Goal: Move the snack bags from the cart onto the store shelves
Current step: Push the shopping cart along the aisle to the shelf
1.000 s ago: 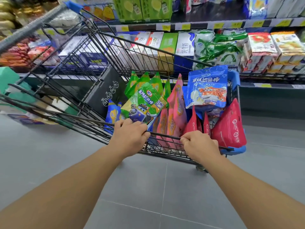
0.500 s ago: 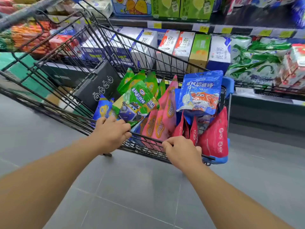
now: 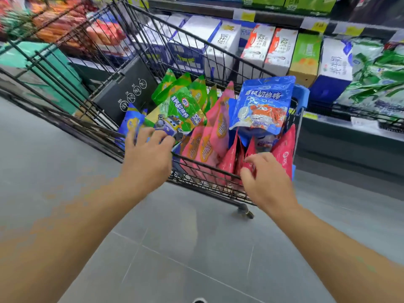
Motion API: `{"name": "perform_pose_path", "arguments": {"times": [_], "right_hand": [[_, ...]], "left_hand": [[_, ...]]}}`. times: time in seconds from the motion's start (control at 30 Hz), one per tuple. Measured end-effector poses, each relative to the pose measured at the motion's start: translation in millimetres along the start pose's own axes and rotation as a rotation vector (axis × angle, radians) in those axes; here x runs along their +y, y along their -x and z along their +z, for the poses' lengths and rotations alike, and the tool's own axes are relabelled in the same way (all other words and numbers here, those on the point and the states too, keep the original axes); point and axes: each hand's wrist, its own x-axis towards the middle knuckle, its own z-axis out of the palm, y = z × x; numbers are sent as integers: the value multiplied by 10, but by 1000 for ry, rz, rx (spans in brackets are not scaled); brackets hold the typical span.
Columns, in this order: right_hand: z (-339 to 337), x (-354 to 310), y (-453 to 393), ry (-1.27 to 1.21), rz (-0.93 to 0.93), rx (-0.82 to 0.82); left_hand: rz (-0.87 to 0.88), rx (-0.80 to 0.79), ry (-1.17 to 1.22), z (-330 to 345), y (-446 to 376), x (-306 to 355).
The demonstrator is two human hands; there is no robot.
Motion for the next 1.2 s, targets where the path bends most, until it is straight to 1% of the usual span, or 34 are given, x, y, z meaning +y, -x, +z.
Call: {"name": "perform_pose_path", "arguments": {"times": [0.03, 0.1, 0.17, 0.3, 0.4, 0.5, 0.6, 0.7, 0.83, 1.0, 1.2], "right_hand": [[-71, 86, -22, 117, -25, -67], [-151, 173, -16, 313, -94, -208], [-114, 171, -53, 340, -176, -247], [9, 159, -226, 405, -290, -206], [75, 163, -364, 424, -320, -185], [109, 145, -516, 387, -363, -141], [88, 154, -702, 406, -391, -123], [45, 148, -847, 416, -425, -114], [0, 167, -1047, 354, -371, -154], [-11, 201, -1225, 357, -370, -181], [58, 157, -1361, 384, -363, -180]], "left_hand": [[-14, -24, 58, 16, 48, 130], [-1, -130, 152, 55, 64, 468], [0, -203, 183, 151, 16, 739], [-48, -244, 122, 248, -121, 872], [-80, -270, 153, 259, -256, 778], [-91, -245, 183, 270, -406, 599], [-67, -206, 126, 276, -530, 470], [-78, -224, 106, 245, -661, 493], [-99, -237, 115, 248, -787, 519], [-93, -201, 183, 254, -910, 451], [-108, -189, 177, 282, -1023, 390]]}}
